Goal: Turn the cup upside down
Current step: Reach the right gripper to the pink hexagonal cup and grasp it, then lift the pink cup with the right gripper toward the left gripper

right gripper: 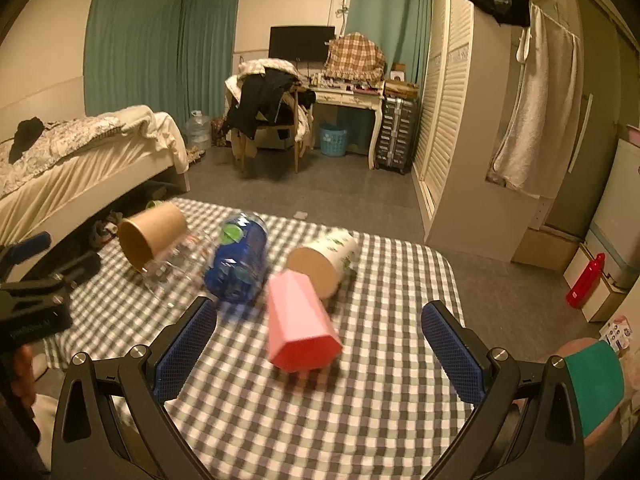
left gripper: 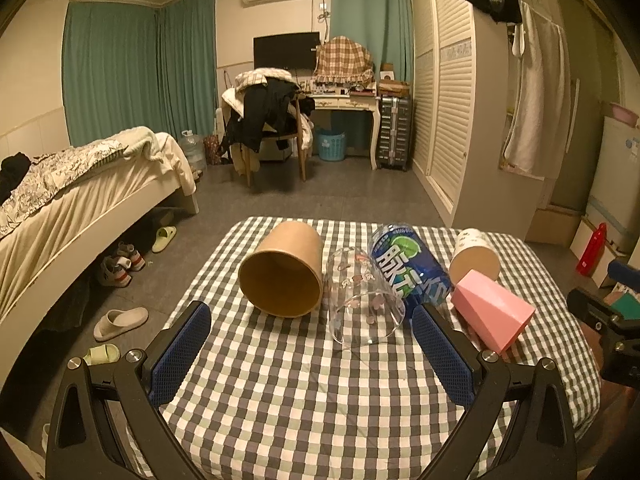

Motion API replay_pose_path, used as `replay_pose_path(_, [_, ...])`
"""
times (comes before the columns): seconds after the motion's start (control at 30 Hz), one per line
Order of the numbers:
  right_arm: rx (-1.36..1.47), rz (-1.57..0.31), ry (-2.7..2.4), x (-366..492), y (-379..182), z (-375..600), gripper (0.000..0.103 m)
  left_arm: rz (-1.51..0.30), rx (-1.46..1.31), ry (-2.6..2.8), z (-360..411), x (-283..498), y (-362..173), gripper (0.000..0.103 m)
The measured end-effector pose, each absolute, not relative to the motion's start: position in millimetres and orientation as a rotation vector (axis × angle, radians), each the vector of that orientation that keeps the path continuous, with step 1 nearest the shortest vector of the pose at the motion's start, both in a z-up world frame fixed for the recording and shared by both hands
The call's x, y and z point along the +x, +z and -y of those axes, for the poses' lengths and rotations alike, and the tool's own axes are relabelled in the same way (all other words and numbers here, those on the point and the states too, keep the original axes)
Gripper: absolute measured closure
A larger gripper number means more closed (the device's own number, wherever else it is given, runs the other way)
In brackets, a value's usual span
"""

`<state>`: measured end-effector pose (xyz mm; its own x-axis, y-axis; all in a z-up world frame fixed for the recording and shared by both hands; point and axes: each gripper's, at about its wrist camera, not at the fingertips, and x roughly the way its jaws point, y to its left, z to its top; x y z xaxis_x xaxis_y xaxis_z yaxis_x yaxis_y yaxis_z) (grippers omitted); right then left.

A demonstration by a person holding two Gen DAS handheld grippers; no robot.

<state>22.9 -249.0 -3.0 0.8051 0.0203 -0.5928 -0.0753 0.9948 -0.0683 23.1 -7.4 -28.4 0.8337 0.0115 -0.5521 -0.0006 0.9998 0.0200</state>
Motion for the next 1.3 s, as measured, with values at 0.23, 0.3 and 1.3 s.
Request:
replay_pose_path(0.23, [-0.041,-0.803,0.072,60,-58,259,0.000,-0.628,0.026,-0.001,12,34,-39,0.000])
replay_pose_path(0.3, [-0.052,-0.836,0.082,71,-71,252,0.000,-0.639,0.031,-0.004,14,36,-42,0.000])
replay_pose_path(1.3, [-0.032,-0.947,-0.013,25,-98,175,0.032,-0.703,-0.012,-0.007,-15,45,-61,0.000])
